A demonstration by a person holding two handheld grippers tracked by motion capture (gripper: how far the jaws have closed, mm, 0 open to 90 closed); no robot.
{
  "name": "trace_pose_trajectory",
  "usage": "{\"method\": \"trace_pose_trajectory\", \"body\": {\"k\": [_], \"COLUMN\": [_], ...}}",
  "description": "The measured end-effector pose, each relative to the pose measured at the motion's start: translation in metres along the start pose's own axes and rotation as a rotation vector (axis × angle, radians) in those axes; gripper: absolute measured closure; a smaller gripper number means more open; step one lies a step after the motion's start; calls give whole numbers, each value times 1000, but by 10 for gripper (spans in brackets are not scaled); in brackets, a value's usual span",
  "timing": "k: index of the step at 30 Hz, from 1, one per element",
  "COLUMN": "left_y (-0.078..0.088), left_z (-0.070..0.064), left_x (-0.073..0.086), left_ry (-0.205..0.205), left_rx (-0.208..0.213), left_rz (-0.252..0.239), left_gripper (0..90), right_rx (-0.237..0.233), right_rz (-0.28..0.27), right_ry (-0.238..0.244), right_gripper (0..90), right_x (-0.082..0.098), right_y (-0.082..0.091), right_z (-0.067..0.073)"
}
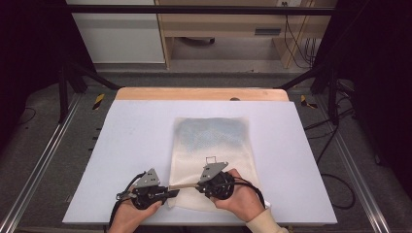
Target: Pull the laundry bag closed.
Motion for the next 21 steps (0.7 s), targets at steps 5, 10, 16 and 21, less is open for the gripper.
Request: {"method": "trace_pose_trajectory", "body": {"k": [5, 10, 16, 21], "left_y": [0, 0, 0, 0], "left_z": [0, 0, 0, 0], "left_x": [0, 0, 0, 1], "left_ry": [-1, 0, 0, 1], "left_rx": [1, 2, 1, 1], "left_rz": [-2, -2, -1, -2], "left_gripper": [822, 822, 822, 822], "right_rx": [5, 9, 15, 19], "right_rz": [-2, -6, -3, -5], "right_ry": [-10, -11, -11, -20], "right_gripper": [823, 823, 823, 823], "right_x": [2, 3, 5, 7], "right_y": [3, 6, 9, 11], "right_z": [-2, -4, -6, -6]}}
Point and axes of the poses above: each handheld gripper's, and its own axes: y roughly backward along the jaws, x roughly out of its underside, z roughly to its left, the point moved 4 cm from there along -y, roughly forward along the jaws, and after that the axes turned 14 degrees about -z, right-handed, at the moved point
